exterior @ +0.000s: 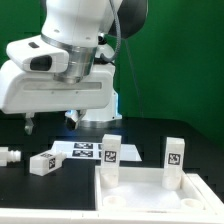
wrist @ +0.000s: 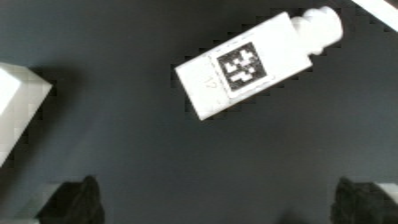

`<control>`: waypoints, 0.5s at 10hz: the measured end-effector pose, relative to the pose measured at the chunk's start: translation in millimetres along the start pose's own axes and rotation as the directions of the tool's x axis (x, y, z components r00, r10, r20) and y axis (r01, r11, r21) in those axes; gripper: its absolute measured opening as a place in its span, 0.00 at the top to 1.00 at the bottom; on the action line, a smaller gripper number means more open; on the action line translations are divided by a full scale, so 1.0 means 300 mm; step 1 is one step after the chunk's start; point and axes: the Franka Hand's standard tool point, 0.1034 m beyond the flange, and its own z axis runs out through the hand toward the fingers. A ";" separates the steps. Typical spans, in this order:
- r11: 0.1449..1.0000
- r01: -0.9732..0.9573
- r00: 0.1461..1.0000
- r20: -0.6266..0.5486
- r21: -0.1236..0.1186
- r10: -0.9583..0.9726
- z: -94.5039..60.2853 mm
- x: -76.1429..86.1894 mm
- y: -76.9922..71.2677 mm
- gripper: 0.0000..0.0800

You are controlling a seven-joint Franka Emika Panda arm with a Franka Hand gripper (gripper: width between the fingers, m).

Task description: Assemble square table

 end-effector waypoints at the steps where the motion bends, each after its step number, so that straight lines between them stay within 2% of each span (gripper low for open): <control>1: 0.997 -0.081 0.997 -0.004 0.019 0.081 0.005 0.005 -0.004 0.19; 2: 0.975 -0.208 0.978 0.026 0.081 0.207 0.024 0.008 0.018 0.19; 3: 0.921 -0.360 0.933 0.069 0.152 0.353 0.052 0.016 0.043 0.19; 4: 0.842 -0.490 0.871 0.138 0.223 0.471 0.086 0.012 0.048 0.19; 5: 0.809 -0.543 0.840 0.153 0.227 0.521 0.103 0.013 0.060 0.19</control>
Offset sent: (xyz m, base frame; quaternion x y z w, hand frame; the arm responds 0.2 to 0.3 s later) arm -0.0015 -0.0267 -0.0317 0.2174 -0.1314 0.4254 0.8686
